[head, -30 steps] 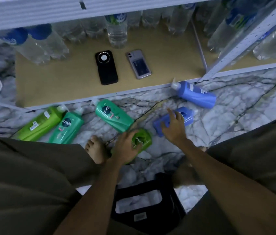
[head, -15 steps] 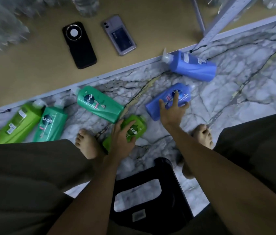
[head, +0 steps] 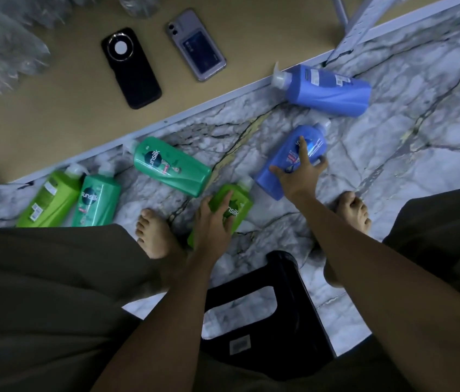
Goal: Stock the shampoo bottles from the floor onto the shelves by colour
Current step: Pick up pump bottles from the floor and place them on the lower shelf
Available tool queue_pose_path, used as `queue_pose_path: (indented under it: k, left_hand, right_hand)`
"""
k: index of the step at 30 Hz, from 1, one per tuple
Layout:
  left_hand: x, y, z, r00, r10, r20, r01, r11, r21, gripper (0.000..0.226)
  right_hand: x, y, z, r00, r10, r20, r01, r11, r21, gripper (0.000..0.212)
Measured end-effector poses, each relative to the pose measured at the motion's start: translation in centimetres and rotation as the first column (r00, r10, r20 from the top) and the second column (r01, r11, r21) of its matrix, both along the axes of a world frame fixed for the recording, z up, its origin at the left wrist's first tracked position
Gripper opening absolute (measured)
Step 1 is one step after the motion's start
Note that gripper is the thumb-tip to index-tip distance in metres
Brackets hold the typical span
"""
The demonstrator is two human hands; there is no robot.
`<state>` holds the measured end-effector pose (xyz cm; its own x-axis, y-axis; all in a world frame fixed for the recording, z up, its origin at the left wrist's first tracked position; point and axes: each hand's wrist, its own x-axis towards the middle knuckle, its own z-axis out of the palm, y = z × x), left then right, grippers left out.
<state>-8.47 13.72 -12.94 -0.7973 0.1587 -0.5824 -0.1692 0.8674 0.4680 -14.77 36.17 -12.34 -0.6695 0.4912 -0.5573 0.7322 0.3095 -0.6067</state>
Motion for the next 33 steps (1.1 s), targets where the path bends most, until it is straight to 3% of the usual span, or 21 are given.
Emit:
queue_pose_path:
  k: [4,16,20,23,26,33]
  left_hand:
    - [0.1,0.6,0.5,0.999,0.042,-0.013,-0.042,0.999,-0.028,0.061]
    - [-0.9,2.6,0.2,0.997,0.072,-0.012,-0.073,0.995,-0.066,0.075]
    - [-1.6,4.7,1.1,0.994,0.103,0.031,-0.101,0.993,-0.058,0.074]
    - [-1.6,4.4,1.0,0.993,0.092,0.071,-0.09,0.996,-0.023,0.08]
    - [-1.7,3.0,0.4,0.986,0.079,0.149,-0.082,0.997,0.013,0.101]
    - [-2.9,1.1,-0.3,0.961,0.031,0.274,-0.084,0.979,0.185,0.124]
  right_hand:
    - [1.6,1.9,0.7,0.984,0.178,0.002,-0.178,0.984,0.013,0.09]
    - [7.0,1.1,0.6,0.861,0.503,0.081,-0.508,0.859,0.061,0.098]
    - [7.8,0.6,0.7,0.815,0.567,0.115,-0.578,0.811,0.091,0.116]
    - [7.4,0.9,0.9,0.84,0.533,0.106,-0.538,0.842,0.034,0.122]
    - [6.8,1.6,1.3,0.893,0.436,0.117,-0.433,0.9,-0.052,0.131]
    - [6.7,2.5,0.6,0.954,0.272,0.125,-0.236,0.941,-0.243,0.125]
